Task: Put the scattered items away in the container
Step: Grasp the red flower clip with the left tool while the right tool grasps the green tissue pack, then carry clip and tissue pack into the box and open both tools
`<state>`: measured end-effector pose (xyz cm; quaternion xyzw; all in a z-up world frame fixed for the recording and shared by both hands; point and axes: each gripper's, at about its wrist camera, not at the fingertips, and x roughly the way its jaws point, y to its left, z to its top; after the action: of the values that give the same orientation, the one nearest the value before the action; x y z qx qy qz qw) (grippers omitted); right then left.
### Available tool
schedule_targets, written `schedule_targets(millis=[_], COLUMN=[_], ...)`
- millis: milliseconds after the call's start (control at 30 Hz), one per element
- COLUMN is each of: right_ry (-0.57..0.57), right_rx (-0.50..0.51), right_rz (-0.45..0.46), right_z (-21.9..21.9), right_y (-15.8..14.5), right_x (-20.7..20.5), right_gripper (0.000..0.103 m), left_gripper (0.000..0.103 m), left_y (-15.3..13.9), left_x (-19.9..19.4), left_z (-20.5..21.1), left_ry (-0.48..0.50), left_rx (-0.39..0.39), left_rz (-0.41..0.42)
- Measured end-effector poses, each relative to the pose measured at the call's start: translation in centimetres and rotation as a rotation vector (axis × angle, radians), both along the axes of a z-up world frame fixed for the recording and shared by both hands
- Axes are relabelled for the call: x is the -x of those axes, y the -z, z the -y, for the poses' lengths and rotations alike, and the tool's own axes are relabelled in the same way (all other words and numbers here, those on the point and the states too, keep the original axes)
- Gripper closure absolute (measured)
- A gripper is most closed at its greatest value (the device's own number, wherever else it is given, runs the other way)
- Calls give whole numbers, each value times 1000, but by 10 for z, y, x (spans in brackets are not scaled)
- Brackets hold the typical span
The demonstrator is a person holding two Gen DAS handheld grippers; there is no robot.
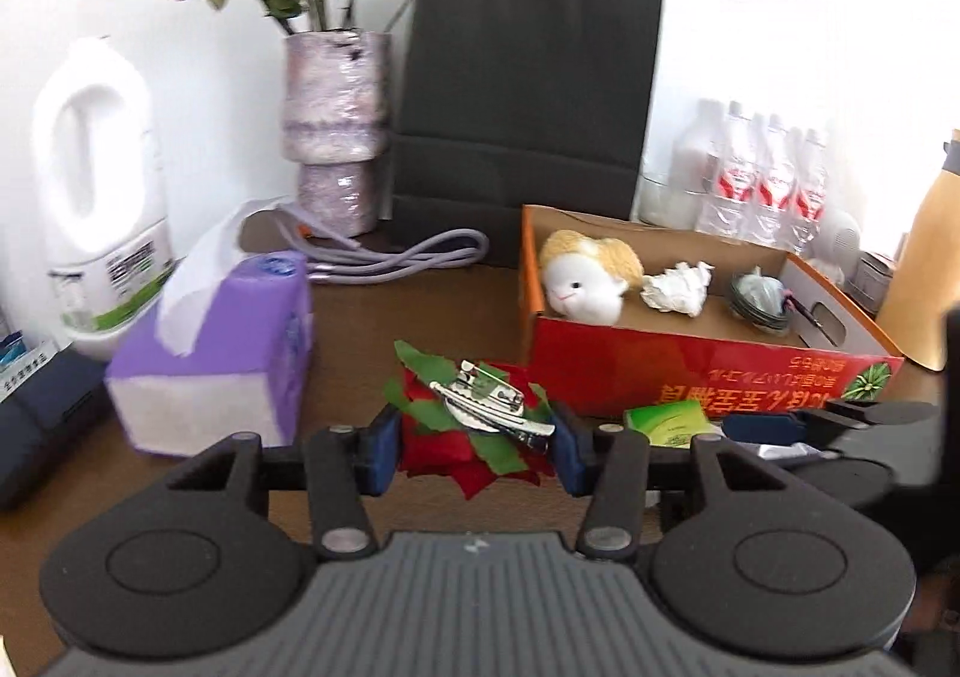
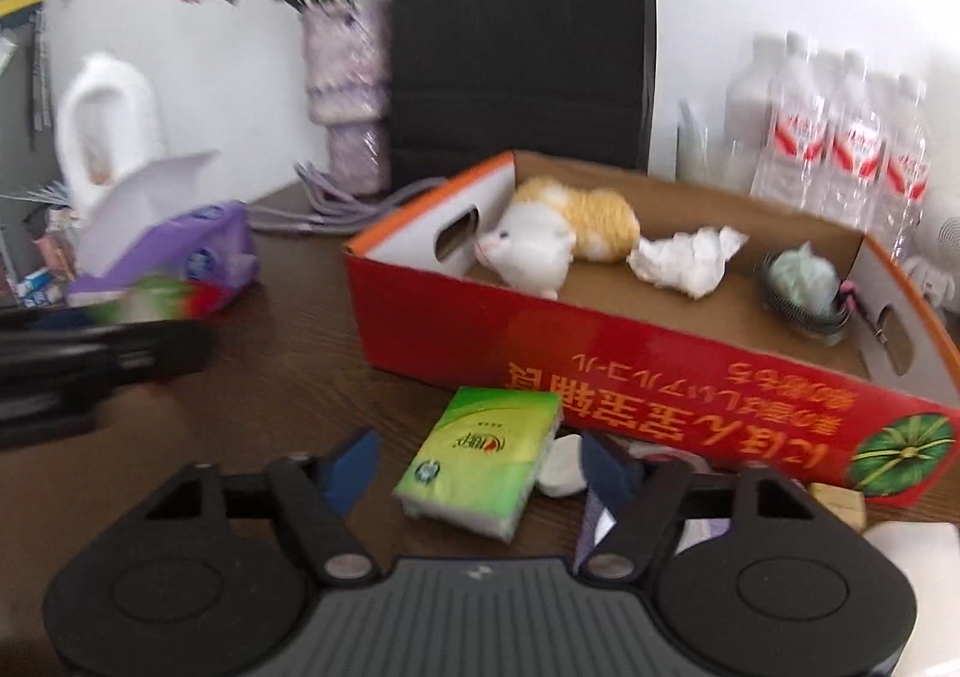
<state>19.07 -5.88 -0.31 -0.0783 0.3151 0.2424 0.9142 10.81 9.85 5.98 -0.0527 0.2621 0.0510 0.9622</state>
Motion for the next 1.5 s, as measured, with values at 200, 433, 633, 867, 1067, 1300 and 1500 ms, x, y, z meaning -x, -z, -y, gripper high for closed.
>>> schedule_targets(millis=[200,433,633,867,1067,1300,1500], right_ry=[-12,-46,43,194,191,180,173], right_rx=[165,-49,-99,-46,-35,-36,-11], right_rz=[90,130,63,-35,-10,-30,-11], right_z=[-28,15,92,148,149,147,145], right_y=[12,-30,-32,-4,-1,6,10], right_x=[6,57,142,196,215,216,219], right_gripper=[54,57,57,56,50,49,56], left_gripper=[53,53,53,53,44,34,55], left_y=[5,-4,14,22,30,26,38], left_x=[3,42,92,130,152,159,157], left_z=[-3,12,37,80,99,111,125], left_ry=[-4,65,147,298,336,372,403], left_rx=[13,44,120,57,-9,-80,-123], left_rz=[-25,-8,-62,-75,-103,-79,-134])
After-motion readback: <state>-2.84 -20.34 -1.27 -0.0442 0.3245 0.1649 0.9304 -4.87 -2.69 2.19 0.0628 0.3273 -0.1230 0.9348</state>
